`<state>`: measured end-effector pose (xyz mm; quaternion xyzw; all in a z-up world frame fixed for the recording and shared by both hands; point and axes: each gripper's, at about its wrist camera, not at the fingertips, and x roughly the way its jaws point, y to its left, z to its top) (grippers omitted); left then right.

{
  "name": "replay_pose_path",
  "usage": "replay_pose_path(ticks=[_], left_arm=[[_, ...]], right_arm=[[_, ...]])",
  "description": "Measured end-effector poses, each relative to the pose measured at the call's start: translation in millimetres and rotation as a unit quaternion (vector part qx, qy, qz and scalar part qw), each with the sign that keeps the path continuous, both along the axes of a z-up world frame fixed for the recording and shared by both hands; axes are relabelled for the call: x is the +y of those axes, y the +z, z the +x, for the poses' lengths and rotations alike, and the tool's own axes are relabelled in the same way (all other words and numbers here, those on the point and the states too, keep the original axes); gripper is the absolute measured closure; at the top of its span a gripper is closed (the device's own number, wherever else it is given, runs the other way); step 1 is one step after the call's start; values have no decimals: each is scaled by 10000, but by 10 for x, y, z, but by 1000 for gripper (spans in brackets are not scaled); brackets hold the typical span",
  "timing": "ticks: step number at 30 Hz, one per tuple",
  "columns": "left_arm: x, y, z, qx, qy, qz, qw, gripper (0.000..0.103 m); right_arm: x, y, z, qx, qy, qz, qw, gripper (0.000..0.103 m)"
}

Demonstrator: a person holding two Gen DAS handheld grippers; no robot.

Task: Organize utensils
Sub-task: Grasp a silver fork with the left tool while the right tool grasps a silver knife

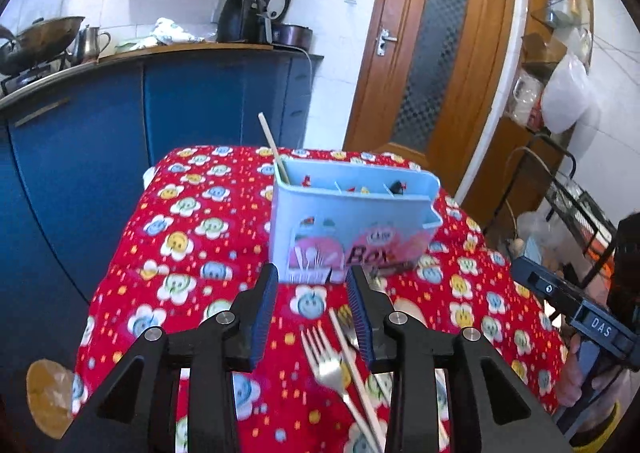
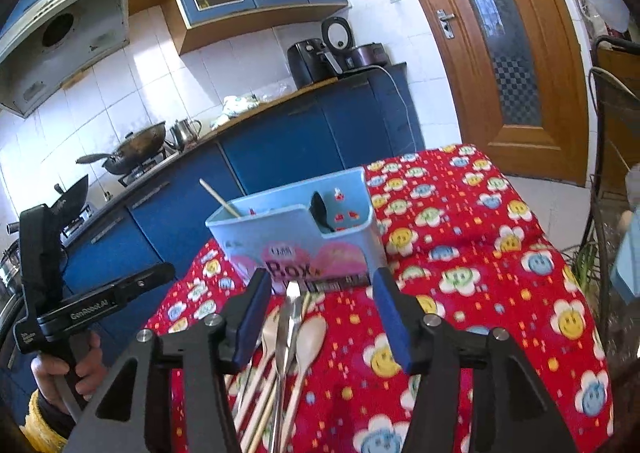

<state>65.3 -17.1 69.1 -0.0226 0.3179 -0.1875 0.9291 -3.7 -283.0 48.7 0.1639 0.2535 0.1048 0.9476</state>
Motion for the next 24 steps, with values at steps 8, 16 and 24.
replay_pose_path(ticks=[8, 16, 24], left_arm=[[61, -199, -203, 435, 81, 212, 9988, 66], [120, -442, -271, 895, 228, 212, 9955, 66], [47, -653, -181, 1465, 148, 227, 9888, 66]], right_arm=[[-1, -107, -193, 292, -6, -47, 9996, 34], [43, -197, -334, 457, 56, -99, 9989, 30], [32, -322, -348, 650, 72, -59, 9978, 29]])
